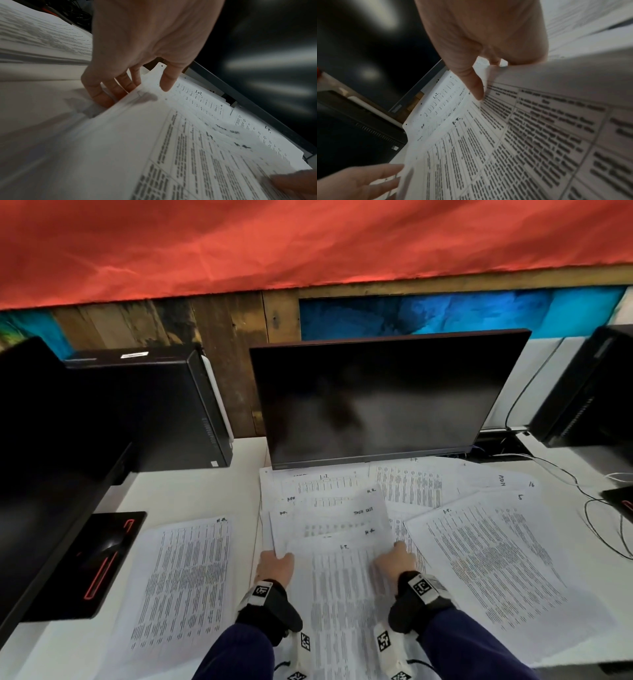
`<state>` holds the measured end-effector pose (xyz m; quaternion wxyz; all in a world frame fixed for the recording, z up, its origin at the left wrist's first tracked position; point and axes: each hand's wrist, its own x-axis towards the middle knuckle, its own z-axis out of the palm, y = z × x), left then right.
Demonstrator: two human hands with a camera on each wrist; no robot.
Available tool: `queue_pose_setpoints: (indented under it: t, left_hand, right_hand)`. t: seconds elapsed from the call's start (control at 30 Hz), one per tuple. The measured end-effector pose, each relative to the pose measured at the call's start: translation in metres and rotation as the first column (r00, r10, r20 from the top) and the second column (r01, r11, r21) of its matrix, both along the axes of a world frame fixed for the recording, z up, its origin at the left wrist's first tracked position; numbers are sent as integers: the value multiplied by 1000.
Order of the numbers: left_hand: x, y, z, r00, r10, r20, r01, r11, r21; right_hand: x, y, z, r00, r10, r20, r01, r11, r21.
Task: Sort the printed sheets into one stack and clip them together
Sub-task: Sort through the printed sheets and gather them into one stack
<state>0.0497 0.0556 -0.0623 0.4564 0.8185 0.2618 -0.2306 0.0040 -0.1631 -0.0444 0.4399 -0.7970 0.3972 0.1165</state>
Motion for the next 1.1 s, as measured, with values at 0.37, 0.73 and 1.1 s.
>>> queue_pose_setpoints:
  t: [0.37, 0.73, 1.1]
  left_hand:
    - [-4, 12, 14, 995, 33, 96, -35, 999, 19]
    - [23, -17, 124, 763, 211, 611, 200, 822, -534]
    - [-5, -41, 99, 725, 189, 662, 61, 940, -335]
  right_hand:
    - [-25, 2, 44, 886, 131, 446, -256, 939, 232]
    - [4, -27, 152, 666, -231, 709, -265, 816, 514]
    - [2, 1, 125, 696, -175, 696, -202, 883, 424]
